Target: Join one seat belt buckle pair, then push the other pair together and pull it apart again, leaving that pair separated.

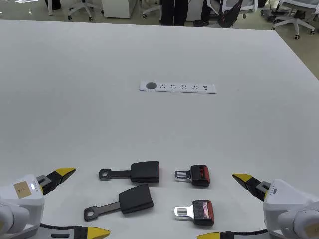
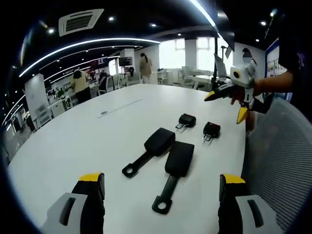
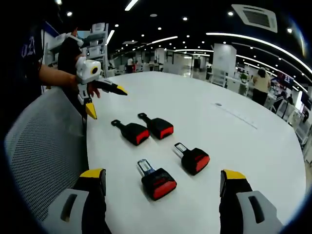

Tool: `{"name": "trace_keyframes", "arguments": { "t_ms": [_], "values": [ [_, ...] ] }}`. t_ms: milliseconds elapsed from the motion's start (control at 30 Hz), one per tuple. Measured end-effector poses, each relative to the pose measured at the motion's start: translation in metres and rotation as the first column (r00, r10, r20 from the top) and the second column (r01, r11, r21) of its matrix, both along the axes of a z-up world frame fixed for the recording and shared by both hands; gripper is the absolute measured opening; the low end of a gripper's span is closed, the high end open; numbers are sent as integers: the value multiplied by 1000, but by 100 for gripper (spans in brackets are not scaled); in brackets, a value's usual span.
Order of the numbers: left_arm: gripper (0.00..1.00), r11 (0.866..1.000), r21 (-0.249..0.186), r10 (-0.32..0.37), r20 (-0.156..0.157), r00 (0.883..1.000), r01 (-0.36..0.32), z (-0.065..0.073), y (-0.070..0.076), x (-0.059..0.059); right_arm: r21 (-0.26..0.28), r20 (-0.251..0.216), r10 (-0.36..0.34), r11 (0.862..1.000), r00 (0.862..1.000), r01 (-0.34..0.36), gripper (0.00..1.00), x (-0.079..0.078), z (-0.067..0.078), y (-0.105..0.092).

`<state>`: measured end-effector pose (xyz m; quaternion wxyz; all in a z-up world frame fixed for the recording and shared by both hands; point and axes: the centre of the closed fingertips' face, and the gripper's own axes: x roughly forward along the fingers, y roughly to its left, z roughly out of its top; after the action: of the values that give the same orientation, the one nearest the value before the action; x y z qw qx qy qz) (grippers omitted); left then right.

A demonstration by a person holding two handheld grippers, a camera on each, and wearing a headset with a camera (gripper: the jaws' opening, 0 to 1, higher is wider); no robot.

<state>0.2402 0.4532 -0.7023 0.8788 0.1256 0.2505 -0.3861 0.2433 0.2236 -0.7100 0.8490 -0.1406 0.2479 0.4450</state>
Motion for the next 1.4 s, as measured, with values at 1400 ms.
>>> {"name": "trace_keyframes", "arguments": {
  "t_ms": [1400],
  "values": [
    [100, 1000, -5, 6, 3, 1000, -6, 2, 2, -2, -1, 12, 14, 1000, 1000, -14, 99, 1, 4, 1]
  ]
}}
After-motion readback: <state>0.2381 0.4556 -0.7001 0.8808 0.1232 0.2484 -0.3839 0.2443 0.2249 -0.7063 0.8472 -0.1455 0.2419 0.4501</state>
